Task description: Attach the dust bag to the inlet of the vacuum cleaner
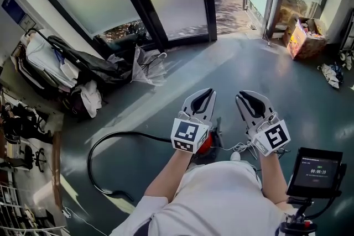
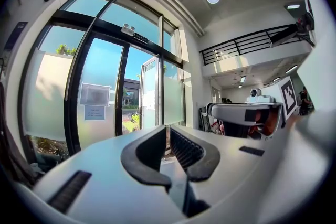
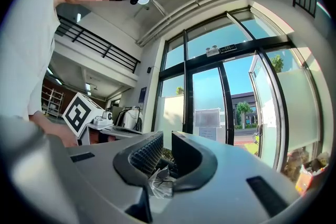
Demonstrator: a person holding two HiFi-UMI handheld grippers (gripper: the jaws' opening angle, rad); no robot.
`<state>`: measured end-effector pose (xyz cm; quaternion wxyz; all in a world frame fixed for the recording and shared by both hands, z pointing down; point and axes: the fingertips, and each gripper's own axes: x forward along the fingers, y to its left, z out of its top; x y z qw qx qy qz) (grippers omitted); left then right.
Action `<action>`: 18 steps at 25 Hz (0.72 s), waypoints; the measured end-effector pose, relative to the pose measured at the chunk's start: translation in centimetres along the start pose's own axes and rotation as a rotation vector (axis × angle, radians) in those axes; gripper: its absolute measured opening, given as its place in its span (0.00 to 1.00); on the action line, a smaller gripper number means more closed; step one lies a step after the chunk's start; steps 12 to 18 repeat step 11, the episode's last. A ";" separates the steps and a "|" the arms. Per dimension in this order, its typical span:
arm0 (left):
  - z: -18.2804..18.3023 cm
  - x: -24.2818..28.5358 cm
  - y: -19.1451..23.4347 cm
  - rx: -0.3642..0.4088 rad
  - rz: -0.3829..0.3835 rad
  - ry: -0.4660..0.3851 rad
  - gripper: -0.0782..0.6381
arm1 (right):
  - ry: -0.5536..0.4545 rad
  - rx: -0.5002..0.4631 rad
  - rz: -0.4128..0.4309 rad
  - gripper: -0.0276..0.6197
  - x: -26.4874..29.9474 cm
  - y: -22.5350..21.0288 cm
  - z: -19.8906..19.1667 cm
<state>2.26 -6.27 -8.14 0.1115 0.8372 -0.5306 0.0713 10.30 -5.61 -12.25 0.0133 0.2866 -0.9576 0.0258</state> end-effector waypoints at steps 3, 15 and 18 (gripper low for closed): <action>-0.3 -0.1 -0.3 -0.003 -0.002 0.003 0.15 | -0.006 0.027 0.000 0.13 -0.3 -0.1 -0.2; 1.4 -0.8 1.3 -0.009 0.014 -0.018 0.15 | -0.009 0.020 0.005 0.13 0.9 0.1 0.9; 1.4 -0.8 1.3 -0.009 0.014 -0.018 0.15 | -0.009 0.020 0.005 0.13 0.9 0.1 0.9</action>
